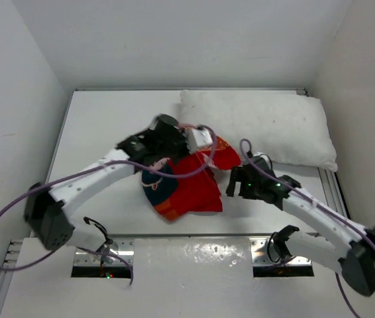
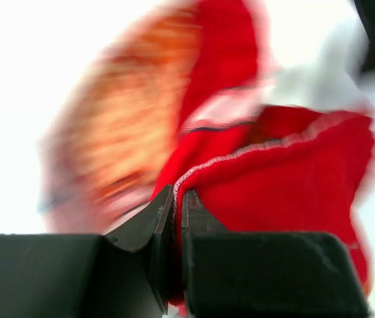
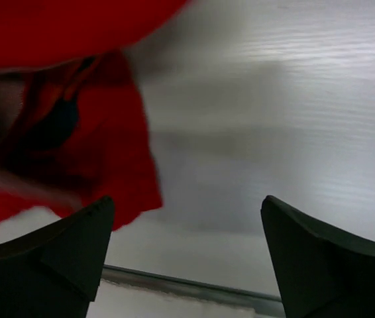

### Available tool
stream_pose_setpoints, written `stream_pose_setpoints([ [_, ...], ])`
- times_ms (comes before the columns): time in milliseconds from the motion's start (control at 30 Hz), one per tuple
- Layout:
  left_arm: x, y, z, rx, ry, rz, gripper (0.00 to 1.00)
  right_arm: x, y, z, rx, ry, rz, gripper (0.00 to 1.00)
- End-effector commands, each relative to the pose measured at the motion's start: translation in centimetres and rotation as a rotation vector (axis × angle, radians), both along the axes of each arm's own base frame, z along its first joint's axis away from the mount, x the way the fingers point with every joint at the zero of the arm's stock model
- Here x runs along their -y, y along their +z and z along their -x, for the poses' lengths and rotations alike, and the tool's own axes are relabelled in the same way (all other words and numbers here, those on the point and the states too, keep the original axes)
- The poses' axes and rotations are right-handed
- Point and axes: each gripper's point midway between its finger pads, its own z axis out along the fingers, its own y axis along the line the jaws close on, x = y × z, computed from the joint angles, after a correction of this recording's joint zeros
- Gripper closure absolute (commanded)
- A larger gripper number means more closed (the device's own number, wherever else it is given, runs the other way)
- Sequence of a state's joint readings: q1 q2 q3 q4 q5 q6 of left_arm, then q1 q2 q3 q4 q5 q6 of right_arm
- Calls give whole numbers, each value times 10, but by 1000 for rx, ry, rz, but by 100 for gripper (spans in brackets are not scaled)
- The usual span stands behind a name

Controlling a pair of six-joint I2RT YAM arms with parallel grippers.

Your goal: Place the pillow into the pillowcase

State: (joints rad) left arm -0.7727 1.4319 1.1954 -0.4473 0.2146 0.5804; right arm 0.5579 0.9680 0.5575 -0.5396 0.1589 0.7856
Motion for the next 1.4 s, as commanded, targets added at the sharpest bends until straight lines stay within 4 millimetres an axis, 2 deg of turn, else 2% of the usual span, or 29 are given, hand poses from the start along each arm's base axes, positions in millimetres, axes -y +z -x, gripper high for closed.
stream_pose_setpoints([
  [0, -66, 69, -4, 116, 130, 45, 100, -73, 15, -31, 138, 194, -153, 8],
  [100, -101, 62, 13, 126, 207, 51, 100, -110, 14, -42, 147, 269, -170, 4],
  [200, -116, 61, 23, 107, 303, 126, 100, -147, -10, -47, 75, 344, -122, 5],
  [267, -127, 73, 18, 134, 380, 163, 100, -163, -32, -49, 37, 374, -46, 19],
  [333, -155, 92, 3, 180, 546, 190, 100, -157, -55, -46, -20, 330, 32, 45],
  [400, -176, 109, -5, 222, 659, 214, 100, -144, -63, -40, -70, 291, 50, 62],
  [433, -198, 121, -13, 281, 780, 217, 100, -141, -51, -46, -53, 254, 7, 75],
  [467, -218, 129, -19, 319, 872, 225, 100, -139, -42, -49, -37, 240, -21, 97],
  [500, -242, 149, -25, 398, 992, 251, 100, -138, -29, -56, -4, 229, -48, 100],
  [567, -276, 174, -31, 490, 1139, 280, 100, -130, 19, -78, 107, 195, -102, 100],
  [633, -307, 214, -36, 593, 1269, 345, 100, -125, 90, -110, 267, 169, -144, 100],
  [667, -314, 229, -38, 622, 1295, 372, 100, -119, 110, -118, 296, 161, -137, 100],
  [700, -319, 260, -43, 672, 1317, 426, 100, -122, 164, -137, 405, 168, -166, 100],
  [733, -333, 282, -45, 726, 1361, 467, 100, -110, 194, -152, 462, 139, -168, 100],
  [767, -338, 293, -56, 746, 1382, 482, 100, -110, 252, -165, 556, 135, -207, 100],
  [800, -344, 338, -51, 834, 1383, 573, 100, -94, 280, -180, 614, 108, -195, 100],
  [833, -354, 357, -52, 878, 1399, 600, 100, -88, 309, -189, 664, 96, -205, 100],
  [867, -356, 363, -69, 883, 1396, 594, 100, -84, 360, -197, 746, 88, -236, 100],
  [900, -355, 405, -61, 948, 1349, 668, 100, -72, 382, -206, 789, 68, -229, 100],
  [933, -359, 421, -61, 970, 1341, 704, 100, -69, 400, -209, 819, 67, -230, 100],
  [967, -358, 425, -76, 959, 1324, 715, 100, -67, 434, -210, 889, 68, -255, 100],
  [1033, -347, 459, -68, 973, 1218, 783, 100, -69, 453, -203, 940, 99, -266, 100],
  [1100, -331, 458, -68, 936, 1123, 772, 100, -82, 447, -182, 947, 183, -279, 100],
  [1133, -328, 446, -68, 906, 1111, 747, 100, -92, 414, -181, 903, 214, -271, 100],
  [1167, -327, 432, -71, 874, 1115, 720, 100, -97, 402, -174, 898, 240, -276, 100],
  [1200, -333, 420, -70, 863, 1148, 698, 100, -98, 406, -151, 926, 261, -294, 100],
  [1233, -339, 387, -81, 812, 1194, 642, 100, -101, 399, -146, 930, 264, -300, 100],
  [1267, -353, 384, -71, 831, 1244, 634, 100, -100, 378, -143, 902, 262, -284, 100],
  [1367, -372, 375, -64, 848, 1308, 608, 100, -94, 394, -132, 952, 235, -266, 100],
])
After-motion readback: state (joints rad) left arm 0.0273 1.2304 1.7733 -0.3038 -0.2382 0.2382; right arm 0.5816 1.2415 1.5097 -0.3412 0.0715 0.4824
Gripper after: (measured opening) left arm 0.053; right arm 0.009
